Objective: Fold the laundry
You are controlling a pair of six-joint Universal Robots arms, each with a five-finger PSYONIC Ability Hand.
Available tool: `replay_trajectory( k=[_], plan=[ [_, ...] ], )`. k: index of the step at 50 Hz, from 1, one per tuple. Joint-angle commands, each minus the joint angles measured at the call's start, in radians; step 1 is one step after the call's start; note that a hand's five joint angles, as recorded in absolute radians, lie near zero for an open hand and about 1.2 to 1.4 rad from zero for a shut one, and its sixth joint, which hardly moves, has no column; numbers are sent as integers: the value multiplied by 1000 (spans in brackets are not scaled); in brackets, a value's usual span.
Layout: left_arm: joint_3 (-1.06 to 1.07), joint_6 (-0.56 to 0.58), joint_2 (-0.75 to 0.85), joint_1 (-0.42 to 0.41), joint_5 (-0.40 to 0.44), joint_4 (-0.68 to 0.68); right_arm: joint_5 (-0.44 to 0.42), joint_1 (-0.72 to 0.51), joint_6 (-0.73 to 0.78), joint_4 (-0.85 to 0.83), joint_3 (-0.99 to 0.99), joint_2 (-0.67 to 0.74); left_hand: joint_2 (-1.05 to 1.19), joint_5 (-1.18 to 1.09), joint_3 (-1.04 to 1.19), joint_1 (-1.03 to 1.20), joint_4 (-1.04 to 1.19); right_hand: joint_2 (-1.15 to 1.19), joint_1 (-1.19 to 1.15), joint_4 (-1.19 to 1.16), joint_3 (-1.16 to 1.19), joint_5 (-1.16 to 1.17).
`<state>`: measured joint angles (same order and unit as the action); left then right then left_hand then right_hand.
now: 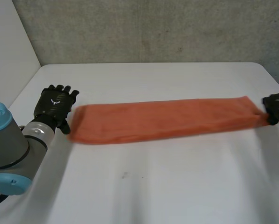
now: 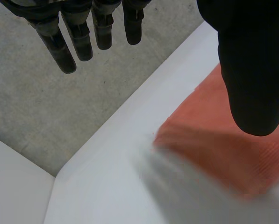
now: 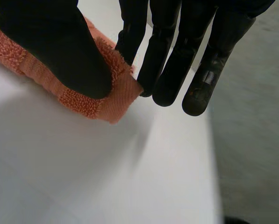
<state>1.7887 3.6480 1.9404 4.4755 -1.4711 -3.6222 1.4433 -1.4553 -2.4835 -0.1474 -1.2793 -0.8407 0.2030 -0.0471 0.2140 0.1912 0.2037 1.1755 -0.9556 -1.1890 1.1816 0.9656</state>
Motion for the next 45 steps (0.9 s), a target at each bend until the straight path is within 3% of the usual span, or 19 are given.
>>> replay_trajectory(
  k=[1, 5, 13, 21, 25, 28, 29, 30, 31, 32, 36, 38, 45],
  plan=[
    [6, 0, -1, -1, -5, 0, 209, 59, 302, -7, 97, -1, -28, 47, -40, -17, -29, 221, -441, -207, 215, 256],
    [11, 0, -6, -2, -3, 2, 195, 32, 311, -41, 124, -8, -28, 47, -40, -17, -29, 221, -441, -207, 215, 256],
    [12, 0, -12, -5, -3, 0, 88, -272, 175, -130, 149, -66, -28, 47, -40, -17, -29, 221, -441, -207, 215, 256],
    [12, 1, -12, -5, -5, 2, -184, -623, 166, -213, 110, -41, -28, 47, -40, -17, -29, 221, -441, -207, 215, 256],
    [12, 0, -12, -5, -5, 2, -299, -769, 187, -216, 75, 61, -28, 47, -40, -17, -29, 221, -441, -207, 215, 256],
    [14, 0, -12, -5, -5, 2, -305, -797, 193, -210, 63, 95, -28, 47, -40, -17, -29, 199, -418, -185, 192, 234],
    [14, 0, -12, -5, -5, 2, -294, -803, 198, -207, 61, 109, -28, 47, -40, -17, -29, -290, 70, 303, -296, -255],
    [14, 0, -12, -5, -3, 2, -284, -803, 201, -207, 61, 111, -28, 47, -40, -17, -29, -591, 371, 605, -597, -556],
    [15, 0, -12, -5, -3, 2, -268, -801, 201, -207, 61, 109, -28, 47, -40, -17, -29, -868, 648, 881, -874, -832],
    [15, 1, -12, -5, -3, 2, -247, -801, 201, -205, 61, 106, -28, 47, -40, -17, -29, -1001, 781, 1014, -1007, -966],
    [17, 0, -12, -12, 0, 2, -66, -755, 172, -193, 54, 59, -28, 47, -40, -17, -29, -1001, 781, 1014, -1007, -966],
    [18, 0, -12, -18, 0, 2, -25, -712, 138, -185, 35, 14, -28, 47, -40, -17, -29, -1001, 781, 1014, -1007, -966],
    [9, 1, -12, -57, 0, 0, -11, -551, -167, -166, -120, -144, -28, 47, -40, -17, -29, -1001, 781, 1014, -1007, -966]
  ],
)
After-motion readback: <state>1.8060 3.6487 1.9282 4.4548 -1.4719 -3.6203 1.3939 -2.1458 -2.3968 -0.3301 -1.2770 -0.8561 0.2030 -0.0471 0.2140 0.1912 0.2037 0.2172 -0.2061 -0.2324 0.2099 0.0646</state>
